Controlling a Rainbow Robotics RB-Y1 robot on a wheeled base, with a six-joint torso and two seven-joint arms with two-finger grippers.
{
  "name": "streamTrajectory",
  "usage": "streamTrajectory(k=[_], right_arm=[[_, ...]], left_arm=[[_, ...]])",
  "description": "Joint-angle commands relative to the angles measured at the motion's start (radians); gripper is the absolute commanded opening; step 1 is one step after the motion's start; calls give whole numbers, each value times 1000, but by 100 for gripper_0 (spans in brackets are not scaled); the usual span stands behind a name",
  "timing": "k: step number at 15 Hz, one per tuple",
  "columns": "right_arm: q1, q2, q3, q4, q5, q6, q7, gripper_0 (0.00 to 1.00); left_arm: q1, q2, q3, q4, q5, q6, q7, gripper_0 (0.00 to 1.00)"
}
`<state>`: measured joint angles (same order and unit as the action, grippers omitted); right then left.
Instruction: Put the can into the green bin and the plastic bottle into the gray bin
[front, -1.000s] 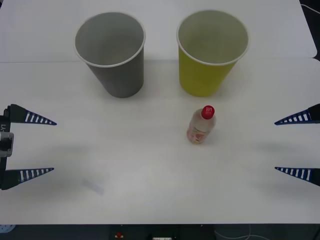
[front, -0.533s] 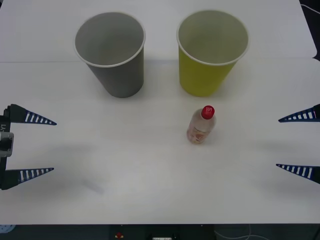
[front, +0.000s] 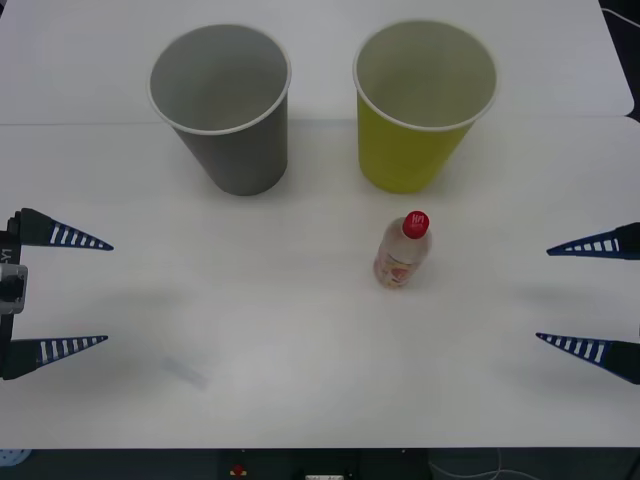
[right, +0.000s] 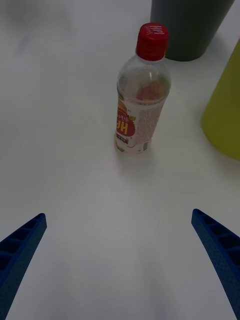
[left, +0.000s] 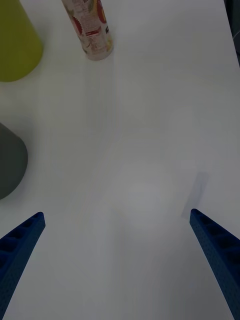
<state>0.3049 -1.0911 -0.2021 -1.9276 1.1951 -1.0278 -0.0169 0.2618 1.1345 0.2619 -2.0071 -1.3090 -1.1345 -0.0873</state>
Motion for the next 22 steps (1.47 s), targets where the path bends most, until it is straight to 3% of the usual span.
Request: streamTrajectory(k=[1, 5, 9, 12, 22], right_arm=[[-6, 48, 12, 24, 0, 0, 34, 100], [-21, 100, 46, 51, -23, 14, 121, 100], [-101, 112, 159, 163, -118, 17, 285, 100], [-168, 146, 216, 240, -144, 6, 362, 100], [-374, 370, 251, 553, -144, -121, 411, 100]], left_arm=[[0, 0, 0, 0, 0, 0, 0, 100], [0, 0, 0, 0, 0, 0, 0, 100], [0, 0, 0, 0, 0, 0, 0, 100], [0, 0, 0, 0, 0, 0, 0, 100], [0, 0, 0, 0, 0, 0, 0, 100]])
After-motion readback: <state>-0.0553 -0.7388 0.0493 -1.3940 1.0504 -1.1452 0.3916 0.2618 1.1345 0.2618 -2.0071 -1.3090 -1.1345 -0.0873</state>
